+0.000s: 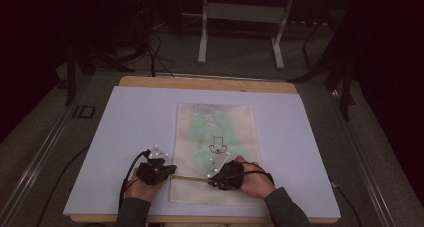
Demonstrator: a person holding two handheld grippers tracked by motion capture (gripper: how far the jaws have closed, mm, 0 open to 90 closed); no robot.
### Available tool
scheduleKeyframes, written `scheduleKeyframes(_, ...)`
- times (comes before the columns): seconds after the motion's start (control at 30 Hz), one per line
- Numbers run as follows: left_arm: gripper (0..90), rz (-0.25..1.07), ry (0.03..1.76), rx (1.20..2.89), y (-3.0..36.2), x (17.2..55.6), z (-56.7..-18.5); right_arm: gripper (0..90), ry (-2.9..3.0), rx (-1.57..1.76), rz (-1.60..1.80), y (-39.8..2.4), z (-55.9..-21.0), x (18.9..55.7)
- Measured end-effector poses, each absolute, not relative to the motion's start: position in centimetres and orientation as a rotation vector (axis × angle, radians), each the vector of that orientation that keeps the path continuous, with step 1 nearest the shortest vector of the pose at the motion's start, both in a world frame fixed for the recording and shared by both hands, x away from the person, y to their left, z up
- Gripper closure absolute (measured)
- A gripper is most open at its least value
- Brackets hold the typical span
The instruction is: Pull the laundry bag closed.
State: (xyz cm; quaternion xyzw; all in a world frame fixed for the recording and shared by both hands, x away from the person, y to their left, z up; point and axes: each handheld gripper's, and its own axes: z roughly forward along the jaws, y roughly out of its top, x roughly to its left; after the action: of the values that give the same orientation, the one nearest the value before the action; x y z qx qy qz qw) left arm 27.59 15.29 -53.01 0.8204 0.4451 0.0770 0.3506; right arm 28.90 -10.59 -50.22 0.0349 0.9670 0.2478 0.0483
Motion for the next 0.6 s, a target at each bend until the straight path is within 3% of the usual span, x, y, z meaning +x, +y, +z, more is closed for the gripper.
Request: scheduleKeyframes(0.6, 89.8, 0.199, 1.152, 2.124, 15.3, 27.6, -53.0, 82.4, 2.938, 0.157, 0.781, -12.6, -49.7, 28.9)
